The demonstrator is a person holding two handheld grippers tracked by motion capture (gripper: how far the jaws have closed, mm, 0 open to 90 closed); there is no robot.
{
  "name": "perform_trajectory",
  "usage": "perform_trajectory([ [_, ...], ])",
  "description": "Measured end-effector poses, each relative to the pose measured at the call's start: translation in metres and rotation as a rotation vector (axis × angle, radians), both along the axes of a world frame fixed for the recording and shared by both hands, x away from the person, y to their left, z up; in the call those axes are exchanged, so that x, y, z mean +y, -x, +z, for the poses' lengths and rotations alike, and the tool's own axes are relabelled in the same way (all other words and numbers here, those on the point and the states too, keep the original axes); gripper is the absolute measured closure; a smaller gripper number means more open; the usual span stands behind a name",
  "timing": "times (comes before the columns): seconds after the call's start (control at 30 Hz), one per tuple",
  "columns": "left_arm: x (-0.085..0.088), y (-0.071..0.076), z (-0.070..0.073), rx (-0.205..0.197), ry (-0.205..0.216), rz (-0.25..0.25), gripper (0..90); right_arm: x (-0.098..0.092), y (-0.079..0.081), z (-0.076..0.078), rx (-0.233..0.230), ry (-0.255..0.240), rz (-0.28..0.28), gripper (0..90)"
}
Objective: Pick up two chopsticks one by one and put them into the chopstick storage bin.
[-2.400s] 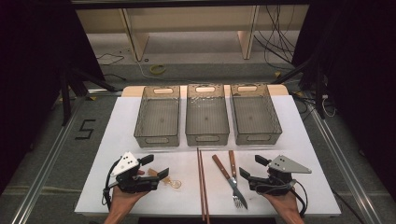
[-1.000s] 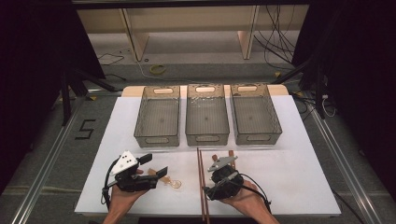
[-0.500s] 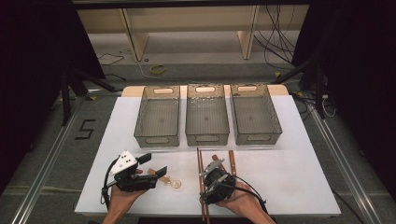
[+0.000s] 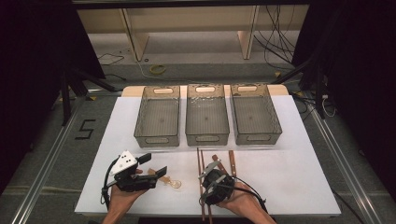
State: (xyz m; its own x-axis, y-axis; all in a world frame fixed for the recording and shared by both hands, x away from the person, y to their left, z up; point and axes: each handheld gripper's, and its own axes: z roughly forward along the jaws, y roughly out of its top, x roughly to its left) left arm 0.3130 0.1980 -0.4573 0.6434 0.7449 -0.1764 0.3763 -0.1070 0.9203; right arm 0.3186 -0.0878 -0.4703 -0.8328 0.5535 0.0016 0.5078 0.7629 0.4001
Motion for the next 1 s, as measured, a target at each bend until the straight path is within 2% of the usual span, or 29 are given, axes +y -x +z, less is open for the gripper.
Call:
perform_trajectory([
  [0.57,0.0001,-0.0001,-0.0001,0.001,-0.002,0.001,18.4,-0.0019,-0.003,0.0044,0.014,0.083,0.05,58.8],
  [0.7,0.0,-0.0003,-0.0004,0.002,-0.001,0.003,18.4,0.0003,-0.0029,0.0049,0.004,0.105,0.061,59.1],
  [1.0,0.0003,-0.0003,-0.0001,0.001,-0.004,0.005,18.4,-0.0001,-0.0047,0.0049,0.02,0.108,0.062,57.3],
])
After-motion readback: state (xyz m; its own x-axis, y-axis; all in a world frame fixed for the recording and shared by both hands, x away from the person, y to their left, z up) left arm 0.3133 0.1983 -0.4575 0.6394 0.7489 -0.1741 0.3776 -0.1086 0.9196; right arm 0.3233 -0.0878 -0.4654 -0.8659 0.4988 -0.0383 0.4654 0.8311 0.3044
